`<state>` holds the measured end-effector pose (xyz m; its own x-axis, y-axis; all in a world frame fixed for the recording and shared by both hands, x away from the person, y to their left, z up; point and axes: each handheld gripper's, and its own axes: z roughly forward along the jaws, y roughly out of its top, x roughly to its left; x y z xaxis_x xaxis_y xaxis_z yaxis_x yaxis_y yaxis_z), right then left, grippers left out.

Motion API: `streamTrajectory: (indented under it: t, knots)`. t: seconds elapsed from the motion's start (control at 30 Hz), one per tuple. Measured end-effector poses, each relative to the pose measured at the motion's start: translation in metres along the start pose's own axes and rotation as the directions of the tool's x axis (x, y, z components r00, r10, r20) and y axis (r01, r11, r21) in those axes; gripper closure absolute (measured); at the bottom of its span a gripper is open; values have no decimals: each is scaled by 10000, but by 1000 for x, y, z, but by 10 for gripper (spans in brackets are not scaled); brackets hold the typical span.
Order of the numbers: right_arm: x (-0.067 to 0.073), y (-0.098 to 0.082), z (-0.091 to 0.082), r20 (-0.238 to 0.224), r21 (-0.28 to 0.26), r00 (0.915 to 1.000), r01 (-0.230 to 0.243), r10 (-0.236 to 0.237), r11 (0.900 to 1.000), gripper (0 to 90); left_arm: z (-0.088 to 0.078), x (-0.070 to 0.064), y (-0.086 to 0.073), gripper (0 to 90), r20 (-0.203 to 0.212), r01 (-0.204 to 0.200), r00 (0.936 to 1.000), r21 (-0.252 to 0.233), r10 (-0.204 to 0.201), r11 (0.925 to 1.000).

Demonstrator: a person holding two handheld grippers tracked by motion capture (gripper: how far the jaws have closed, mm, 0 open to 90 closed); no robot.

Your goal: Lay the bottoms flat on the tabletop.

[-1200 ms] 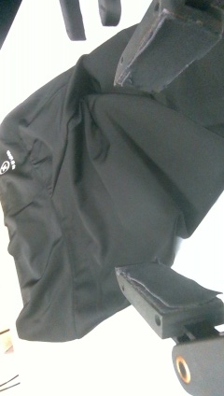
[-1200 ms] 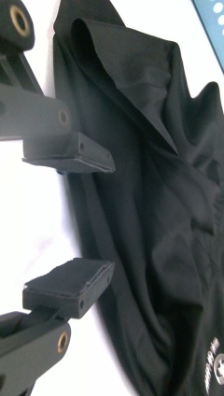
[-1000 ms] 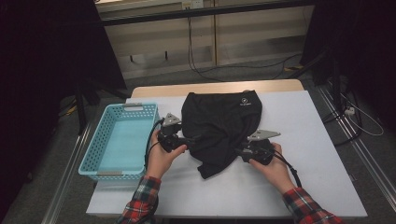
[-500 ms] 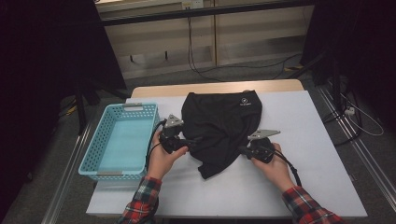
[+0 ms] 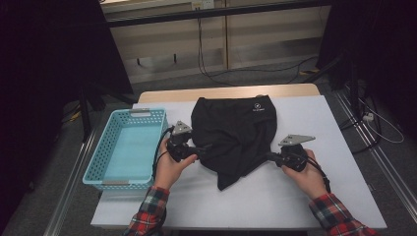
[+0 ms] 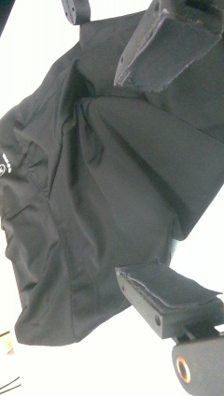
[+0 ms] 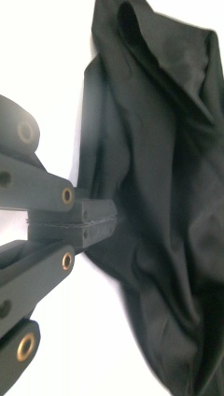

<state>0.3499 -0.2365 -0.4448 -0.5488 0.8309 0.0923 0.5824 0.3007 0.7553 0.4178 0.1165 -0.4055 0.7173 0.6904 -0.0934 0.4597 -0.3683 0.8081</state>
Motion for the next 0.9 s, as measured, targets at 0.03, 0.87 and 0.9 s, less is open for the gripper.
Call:
streamTrajectory:
  t: [0.03,0.87,0.9]
  knots:
    - [-2,0,-1,17,-7,10000,-34,34,10000,900,0,-1,0,92,16,-4,10000,-21,4,10000]
    - [14,-12,-7,-962,-127,9945,395,-406,9991,630,10,-16,-4,92,488,-283,9984,223,272,9994]
    - [19,-12,-3,-883,-2,9941,635,-632,9980,583,10,-17,-5,92,515,-256,9984,230,244,9994]
